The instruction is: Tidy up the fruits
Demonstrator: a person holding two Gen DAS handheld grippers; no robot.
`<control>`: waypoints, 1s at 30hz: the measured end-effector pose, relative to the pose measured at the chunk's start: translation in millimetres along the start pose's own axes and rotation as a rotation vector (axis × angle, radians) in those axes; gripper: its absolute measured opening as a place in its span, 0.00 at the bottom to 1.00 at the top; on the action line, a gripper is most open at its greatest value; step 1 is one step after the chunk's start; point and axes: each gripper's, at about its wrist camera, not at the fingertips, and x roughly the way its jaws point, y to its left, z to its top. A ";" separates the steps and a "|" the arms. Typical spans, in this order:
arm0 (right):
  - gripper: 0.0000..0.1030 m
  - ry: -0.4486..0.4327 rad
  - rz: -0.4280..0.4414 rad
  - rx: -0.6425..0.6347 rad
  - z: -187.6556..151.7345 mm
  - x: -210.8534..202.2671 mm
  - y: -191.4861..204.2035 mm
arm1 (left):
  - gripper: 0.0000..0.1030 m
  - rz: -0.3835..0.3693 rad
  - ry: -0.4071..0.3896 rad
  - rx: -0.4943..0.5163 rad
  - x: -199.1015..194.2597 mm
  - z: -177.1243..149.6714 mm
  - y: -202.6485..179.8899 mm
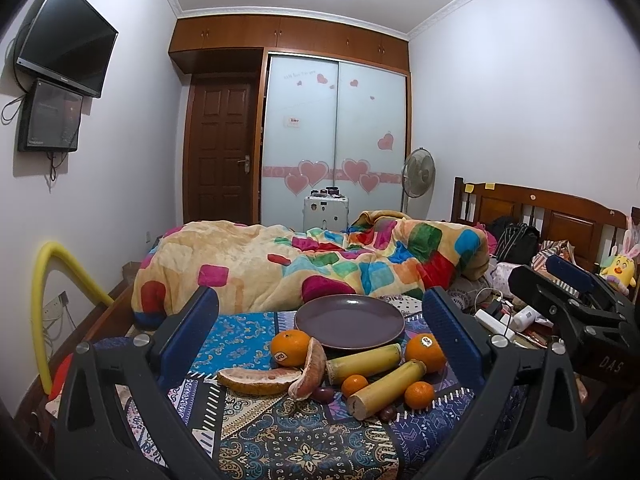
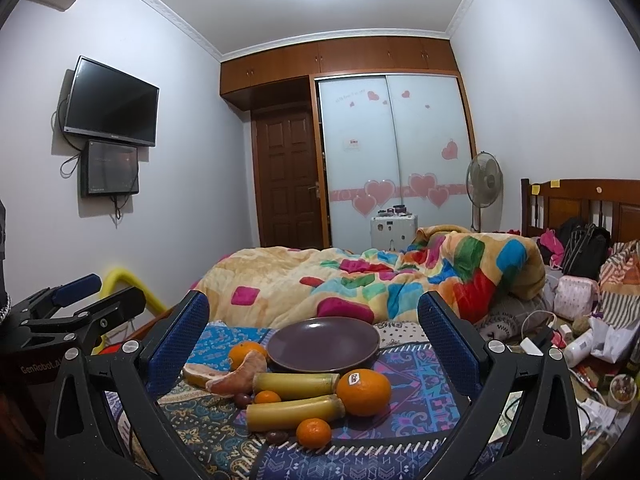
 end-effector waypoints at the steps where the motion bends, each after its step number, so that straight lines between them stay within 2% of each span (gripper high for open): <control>1: 1.00 0.000 0.000 0.000 -0.1 0.1 0.0 | 1.00 0.001 0.002 0.001 1.1 -0.1 -0.7; 30: 1.00 -0.001 0.014 -0.007 -1.4 -0.5 0.7 | 1.00 0.002 0.003 -0.003 3.1 -4.2 0.3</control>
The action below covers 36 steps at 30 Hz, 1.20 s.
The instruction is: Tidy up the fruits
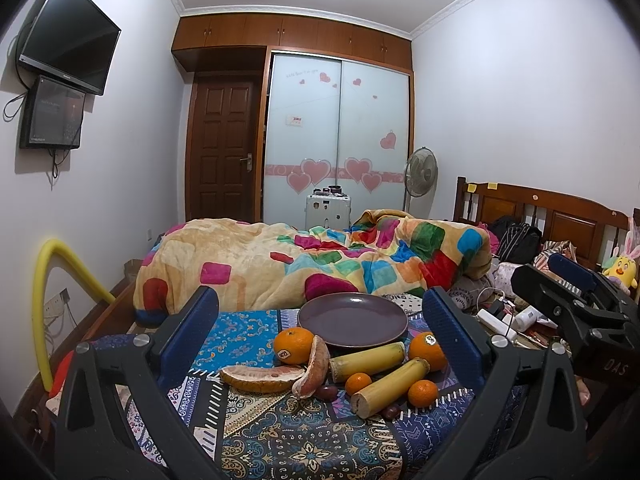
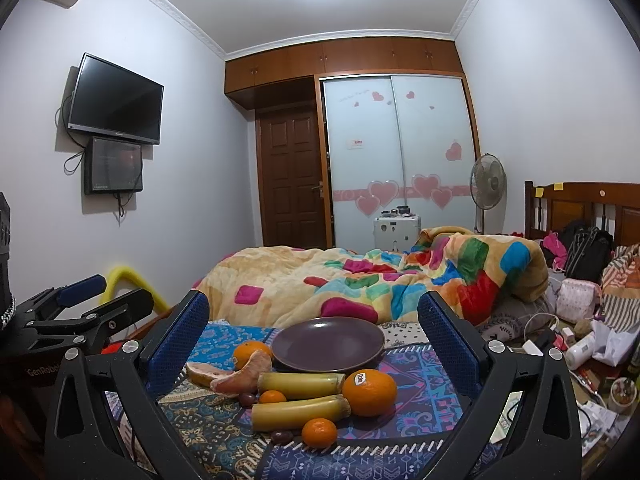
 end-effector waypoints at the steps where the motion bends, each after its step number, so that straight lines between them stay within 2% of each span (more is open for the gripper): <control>1: 1.00 0.000 -0.001 0.000 -0.1 0.1 0.2 | 1.00 0.000 0.000 0.000 0.0 -0.1 0.0; 23: 1.00 0.016 -0.006 0.001 -3.5 7.7 3.4 | 1.00 -0.012 0.014 0.002 3.5 -1.8 0.8; 29: 1.00 0.049 -0.036 0.001 -11.2 19.9 -4.6 | 1.00 -0.015 0.067 -0.003 26.1 -7.1 2.9; 36: 1.00 0.152 -0.087 -0.034 -30.4 52.5 -21.8 | 1.00 -0.014 0.172 -0.004 68.1 -20.4 10.7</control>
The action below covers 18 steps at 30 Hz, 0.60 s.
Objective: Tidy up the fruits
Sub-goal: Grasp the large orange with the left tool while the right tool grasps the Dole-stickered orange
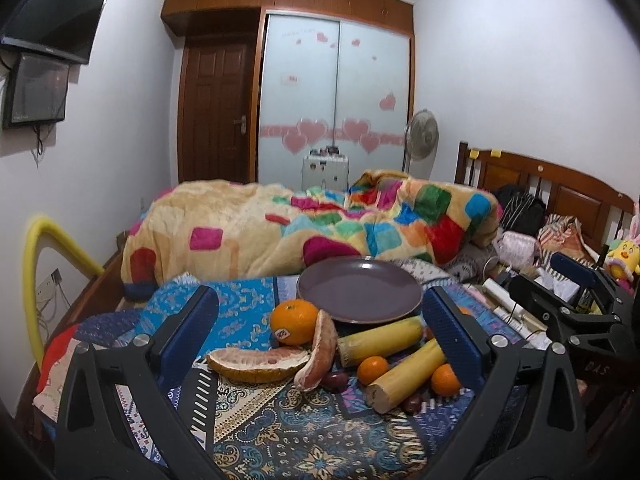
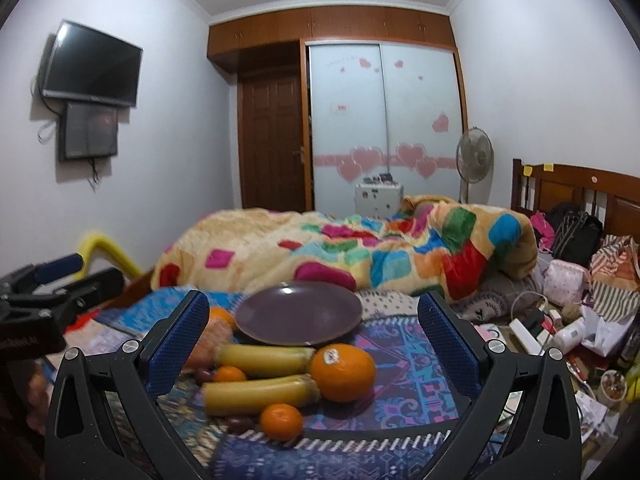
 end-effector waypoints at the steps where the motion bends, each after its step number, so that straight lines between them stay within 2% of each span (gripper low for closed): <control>1: 1.00 0.007 -0.002 -0.003 -0.9 1.4 -0.1 | 1.00 -0.001 0.016 -0.002 5.8 -0.8 2.2; 4: 1.00 0.072 -0.022 -0.026 -8.1 23.5 -8.9 | 1.00 -0.007 0.071 -0.013 25.7 -3.9 10.2; 8: 1.00 0.138 -0.031 -0.047 -15.8 39.7 -15.1 | 0.93 0.003 0.138 0.001 50.4 -6.8 18.0; 18: 1.00 0.322 0.017 -0.048 -29.3 77.5 -28.4 | 0.87 -0.011 0.322 0.023 104.2 -11.7 31.9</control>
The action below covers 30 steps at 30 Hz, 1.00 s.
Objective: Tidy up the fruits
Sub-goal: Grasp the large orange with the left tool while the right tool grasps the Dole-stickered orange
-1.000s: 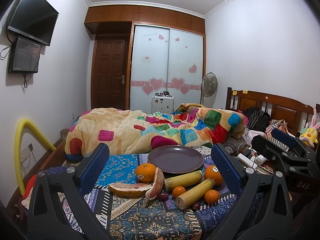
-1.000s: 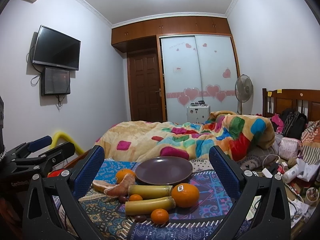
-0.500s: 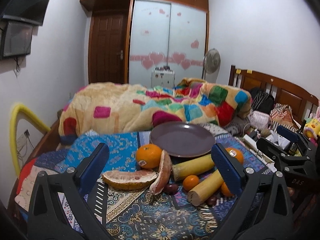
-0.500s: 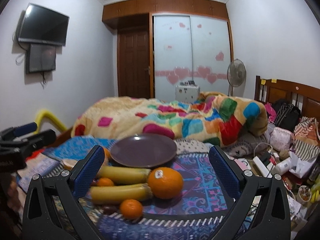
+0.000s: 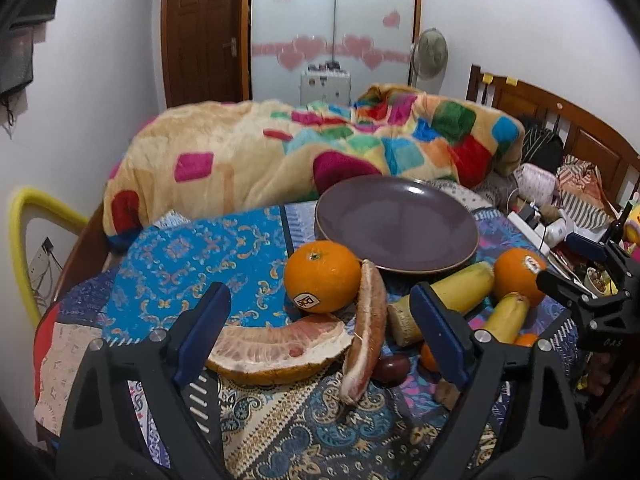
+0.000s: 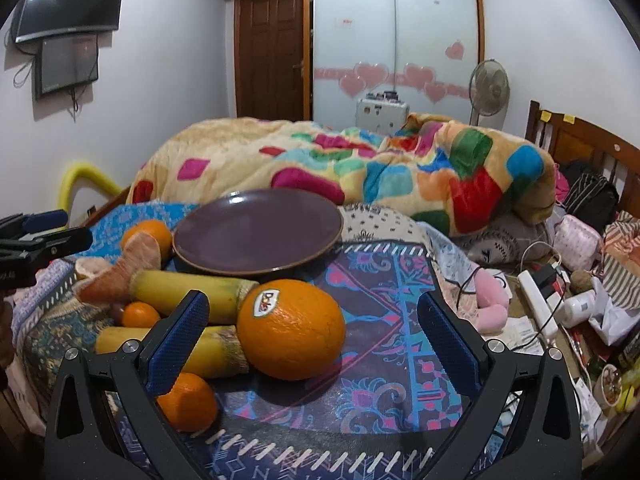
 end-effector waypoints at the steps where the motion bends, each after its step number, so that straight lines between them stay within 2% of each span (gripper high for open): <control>1: 1.00 0.010 0.005 -0.004 0.1 1.9 -0.3 | 0.86 -0.005 0.011 -0.005 4.0 2.2 2.0; 5: 0.93 0.065 0.039 -0.018 0.1 12.9 -0.2 | 0.81 -0.015 0.036 -0.023 14.7 12.9 10.8; 10: 0.83 0.103 0.066 -0.015 -0.1 21.1 -2.8 | 0.73 -0.004 0.095 0.008 35.3 17.8 16.2; 19: 0.78 0.133 0.114 0.003 3.9 25.3 -6.3 | 0.72 -0.046 0.196 -0.015 62.0 12.4 17.7; 25: 0.70 0.153 0.148 -0.008 6.7 30.6 -6.8 | 0.72 -0.070 0.222 -0.018 74.5 17.0 12.1; 30: 0.70 0.163 0.149 -0.031 8.7 33.8 -4.1 | 0.72 -0.090 0.252 -0.044 87.0 20.5 12.0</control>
